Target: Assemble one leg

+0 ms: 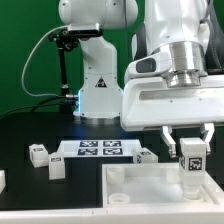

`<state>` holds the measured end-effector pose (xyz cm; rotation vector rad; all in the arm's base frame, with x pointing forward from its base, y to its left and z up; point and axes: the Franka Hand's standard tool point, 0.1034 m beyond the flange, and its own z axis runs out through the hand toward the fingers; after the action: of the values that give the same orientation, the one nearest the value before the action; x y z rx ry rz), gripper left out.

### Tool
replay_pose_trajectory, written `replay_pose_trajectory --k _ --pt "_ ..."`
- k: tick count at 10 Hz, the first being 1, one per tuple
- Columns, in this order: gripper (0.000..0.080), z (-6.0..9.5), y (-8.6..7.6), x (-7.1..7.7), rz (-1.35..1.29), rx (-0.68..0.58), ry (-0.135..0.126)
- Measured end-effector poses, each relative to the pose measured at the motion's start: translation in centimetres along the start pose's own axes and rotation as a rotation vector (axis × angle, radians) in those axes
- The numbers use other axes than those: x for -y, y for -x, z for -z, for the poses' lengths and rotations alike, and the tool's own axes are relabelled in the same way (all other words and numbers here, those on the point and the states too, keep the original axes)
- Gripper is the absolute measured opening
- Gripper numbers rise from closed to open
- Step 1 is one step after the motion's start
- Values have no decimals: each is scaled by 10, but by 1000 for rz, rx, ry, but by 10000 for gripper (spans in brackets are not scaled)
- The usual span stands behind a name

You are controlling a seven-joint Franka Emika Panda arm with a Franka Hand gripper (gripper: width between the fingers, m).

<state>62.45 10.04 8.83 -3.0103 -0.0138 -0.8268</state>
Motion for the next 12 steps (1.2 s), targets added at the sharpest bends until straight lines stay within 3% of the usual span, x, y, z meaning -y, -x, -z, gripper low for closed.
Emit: replay_pose_trajectory --k 5,8,9,10,11,12 --pt "285 -11 12 8 15 13 -3" --pt "285 -12 11 3 38 2 1" --pt "439 -12 13 3 37 20 0" --pt "439 -12 12 4 34 52 -2" --pt "586 -7 4 2 30 91 -7" --pt "586 -5 -4 -4 20 176 -13"
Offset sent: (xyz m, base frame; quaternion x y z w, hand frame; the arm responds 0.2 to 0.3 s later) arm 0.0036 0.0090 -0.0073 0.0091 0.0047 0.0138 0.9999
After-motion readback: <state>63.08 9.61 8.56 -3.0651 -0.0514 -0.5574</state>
